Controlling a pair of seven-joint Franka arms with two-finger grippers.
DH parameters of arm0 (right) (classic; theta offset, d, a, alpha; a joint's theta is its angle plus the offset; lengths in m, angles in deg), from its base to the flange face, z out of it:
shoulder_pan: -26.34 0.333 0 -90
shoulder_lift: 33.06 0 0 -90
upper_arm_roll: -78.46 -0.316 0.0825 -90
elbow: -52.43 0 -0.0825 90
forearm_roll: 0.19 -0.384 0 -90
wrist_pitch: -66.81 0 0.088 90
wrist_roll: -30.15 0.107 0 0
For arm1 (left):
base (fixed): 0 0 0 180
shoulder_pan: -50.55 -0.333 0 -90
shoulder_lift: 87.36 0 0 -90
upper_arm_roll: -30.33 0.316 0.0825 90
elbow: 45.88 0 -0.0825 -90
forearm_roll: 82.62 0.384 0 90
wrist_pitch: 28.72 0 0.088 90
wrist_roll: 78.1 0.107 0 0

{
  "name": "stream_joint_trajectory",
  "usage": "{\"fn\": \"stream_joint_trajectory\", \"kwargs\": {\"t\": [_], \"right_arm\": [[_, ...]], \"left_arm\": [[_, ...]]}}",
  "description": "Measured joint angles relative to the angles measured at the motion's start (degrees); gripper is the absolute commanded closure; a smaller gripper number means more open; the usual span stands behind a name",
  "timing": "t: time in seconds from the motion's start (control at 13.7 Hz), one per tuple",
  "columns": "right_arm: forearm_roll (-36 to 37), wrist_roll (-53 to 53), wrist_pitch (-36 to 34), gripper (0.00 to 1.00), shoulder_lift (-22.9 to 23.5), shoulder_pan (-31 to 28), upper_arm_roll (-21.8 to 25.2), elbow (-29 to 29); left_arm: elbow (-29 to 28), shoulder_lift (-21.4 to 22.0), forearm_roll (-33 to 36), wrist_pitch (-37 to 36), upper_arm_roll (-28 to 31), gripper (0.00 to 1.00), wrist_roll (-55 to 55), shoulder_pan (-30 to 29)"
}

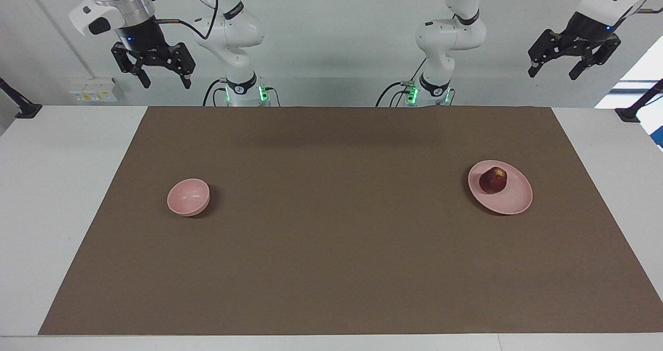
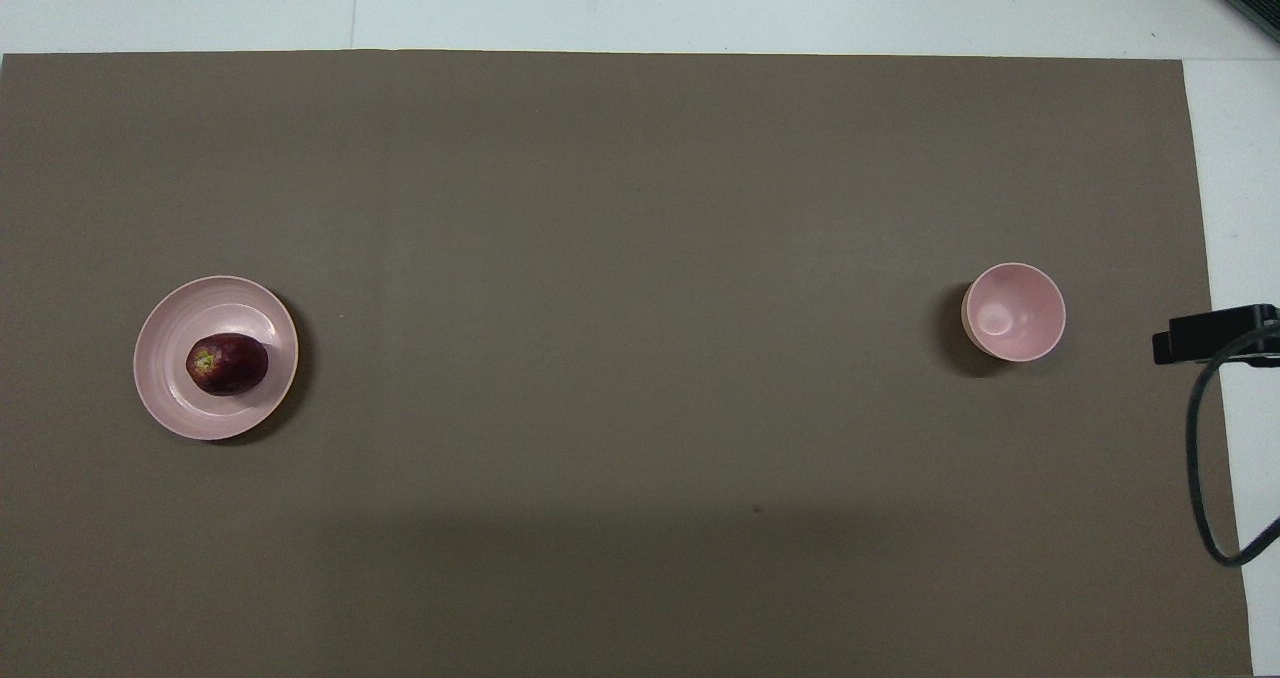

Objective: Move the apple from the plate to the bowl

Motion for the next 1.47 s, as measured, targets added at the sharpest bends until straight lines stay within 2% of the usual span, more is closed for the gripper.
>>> {"fn": "stream_joint_trajectory", "kwargs": {"t": [0.95, 1.47], "right_arm": [[0.0, 0.0, 0.0, 0.0, 0.0, -0.03, 0.0, 0.0], [0.0, 0.0, 0.0, 0.0, 0.0, -0.04, 0.0, -0.01]], "left_arm": [[-0.18, 0.02, 0.01, -0.08, -0.1, 0.0, -0.02, -0.07], [-2.49, 1.45, -0.01, -0.1, -0.23, 0.0, -0.02, -0.07]]}}
